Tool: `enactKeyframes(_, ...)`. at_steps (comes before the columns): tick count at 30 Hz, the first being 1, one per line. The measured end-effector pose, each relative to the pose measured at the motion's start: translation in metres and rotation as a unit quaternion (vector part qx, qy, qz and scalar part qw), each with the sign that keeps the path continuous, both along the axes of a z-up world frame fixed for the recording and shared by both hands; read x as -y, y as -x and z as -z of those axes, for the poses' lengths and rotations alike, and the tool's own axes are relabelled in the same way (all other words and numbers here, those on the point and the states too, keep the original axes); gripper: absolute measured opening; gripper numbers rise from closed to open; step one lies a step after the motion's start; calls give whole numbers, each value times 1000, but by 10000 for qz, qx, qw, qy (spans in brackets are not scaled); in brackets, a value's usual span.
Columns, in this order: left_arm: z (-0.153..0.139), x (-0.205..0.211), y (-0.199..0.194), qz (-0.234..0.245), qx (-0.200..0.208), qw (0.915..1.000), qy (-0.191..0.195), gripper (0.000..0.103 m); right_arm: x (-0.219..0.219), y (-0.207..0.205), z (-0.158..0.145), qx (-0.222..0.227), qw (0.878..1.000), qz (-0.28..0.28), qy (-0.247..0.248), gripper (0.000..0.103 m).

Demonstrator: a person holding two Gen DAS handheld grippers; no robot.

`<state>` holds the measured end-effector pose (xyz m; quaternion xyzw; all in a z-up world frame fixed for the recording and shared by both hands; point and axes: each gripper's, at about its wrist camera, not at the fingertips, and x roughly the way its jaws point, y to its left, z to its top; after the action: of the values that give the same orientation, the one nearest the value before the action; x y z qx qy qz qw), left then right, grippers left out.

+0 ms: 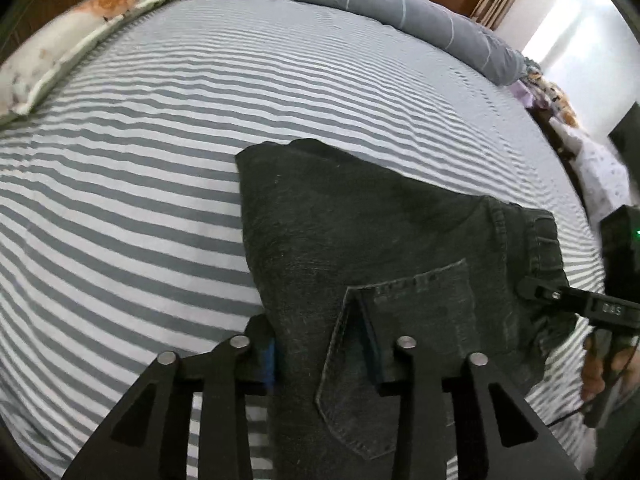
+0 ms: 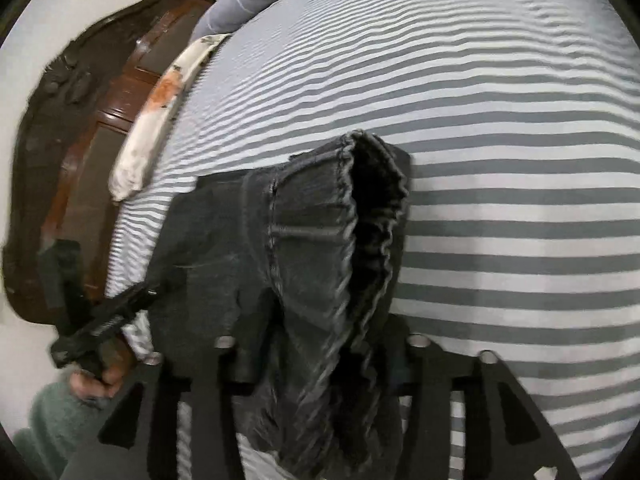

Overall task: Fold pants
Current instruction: 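Open the right tool and lift both tools away from the jeans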

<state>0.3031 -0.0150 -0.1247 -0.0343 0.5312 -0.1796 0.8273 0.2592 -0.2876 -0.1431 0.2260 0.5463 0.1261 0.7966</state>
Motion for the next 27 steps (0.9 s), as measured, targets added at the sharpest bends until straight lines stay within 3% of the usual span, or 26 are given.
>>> enactKeyframes(5,1,2,29,-16,211,9985,-497,49,-13,35,-5,236,9968,-191,743,68)
enactKeyframes(13,4,7,69,-5,503,9938,-995,54,-21,61,-12,412,9928,187,1108,74)
enactKeyframes(18,-17,10,86,-15,603,9907,-1218,55,-35,68,-41,599,9847,429,1576,79)
enactKeyframes(19,-22,11,89,-15,671,9898,-1255,59,-39,72,-46,648,9828,442,1670,86)
enactKeyframes(23,-45,9,109,-102,949,9870,-1294,76,-58,92,-70,920,9704,467,2185,93)
enactKeyframes(27,-67,9,130,-108,1124,9858,-1245,81,-71,112,-87,1062,9626,614,2414,100)
